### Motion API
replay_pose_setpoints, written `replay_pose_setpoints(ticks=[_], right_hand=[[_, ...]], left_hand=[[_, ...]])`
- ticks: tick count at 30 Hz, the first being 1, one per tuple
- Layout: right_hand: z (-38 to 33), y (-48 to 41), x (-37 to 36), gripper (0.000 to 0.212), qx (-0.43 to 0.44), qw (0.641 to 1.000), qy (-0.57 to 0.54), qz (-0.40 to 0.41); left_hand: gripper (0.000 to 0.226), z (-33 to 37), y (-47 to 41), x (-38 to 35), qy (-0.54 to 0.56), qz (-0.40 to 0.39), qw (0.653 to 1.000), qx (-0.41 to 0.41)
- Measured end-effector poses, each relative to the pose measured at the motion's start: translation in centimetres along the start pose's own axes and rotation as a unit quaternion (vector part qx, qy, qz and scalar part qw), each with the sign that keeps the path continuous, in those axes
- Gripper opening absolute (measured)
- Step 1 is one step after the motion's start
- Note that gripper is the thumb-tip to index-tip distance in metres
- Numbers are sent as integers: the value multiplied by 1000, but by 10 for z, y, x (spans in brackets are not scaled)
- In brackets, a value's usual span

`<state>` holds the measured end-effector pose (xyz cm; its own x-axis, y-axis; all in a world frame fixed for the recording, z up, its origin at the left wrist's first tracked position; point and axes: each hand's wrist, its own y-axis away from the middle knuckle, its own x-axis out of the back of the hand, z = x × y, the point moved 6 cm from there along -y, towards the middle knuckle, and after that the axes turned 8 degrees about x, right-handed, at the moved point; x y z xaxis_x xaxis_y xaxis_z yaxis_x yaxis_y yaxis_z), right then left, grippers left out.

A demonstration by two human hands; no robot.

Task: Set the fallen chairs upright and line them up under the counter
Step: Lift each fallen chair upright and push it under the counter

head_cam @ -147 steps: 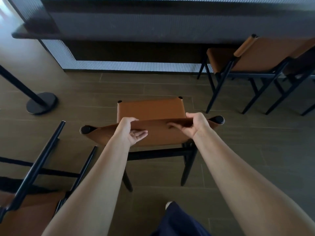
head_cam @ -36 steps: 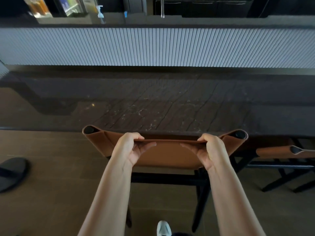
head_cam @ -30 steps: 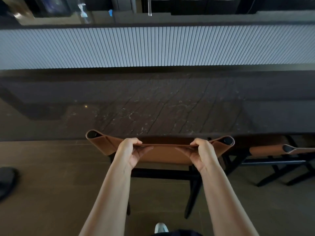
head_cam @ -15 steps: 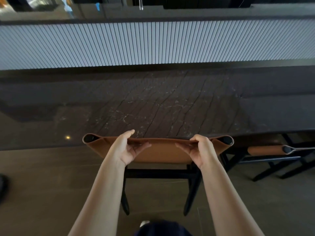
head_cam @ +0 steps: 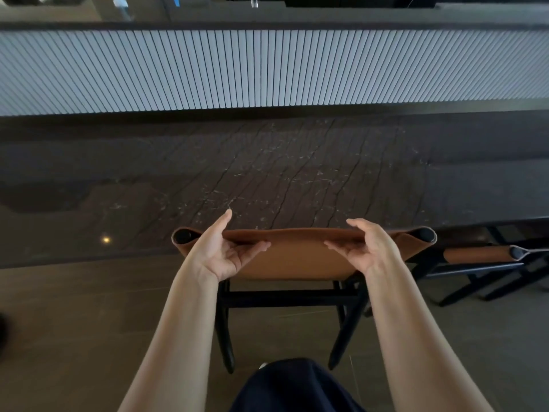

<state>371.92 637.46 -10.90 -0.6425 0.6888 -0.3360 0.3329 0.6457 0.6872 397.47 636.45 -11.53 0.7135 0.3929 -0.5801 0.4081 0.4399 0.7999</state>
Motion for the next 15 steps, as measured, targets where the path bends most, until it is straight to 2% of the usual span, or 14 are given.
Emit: replay_pose_setpoints(ticks=[8,12,15], right_hand=[[10,8,-7,22,-9,1000,4,-9],[16,12,-3,9,-12,1000,10,-7],[20,16,4,13,-4,1000,3,-1]], left_hand=[[63,-6,5,-4,-21,38,999,2],[36,-13,7,0,-24,38,999,12],[29,-18,13,-2,-41,34,999,8]])
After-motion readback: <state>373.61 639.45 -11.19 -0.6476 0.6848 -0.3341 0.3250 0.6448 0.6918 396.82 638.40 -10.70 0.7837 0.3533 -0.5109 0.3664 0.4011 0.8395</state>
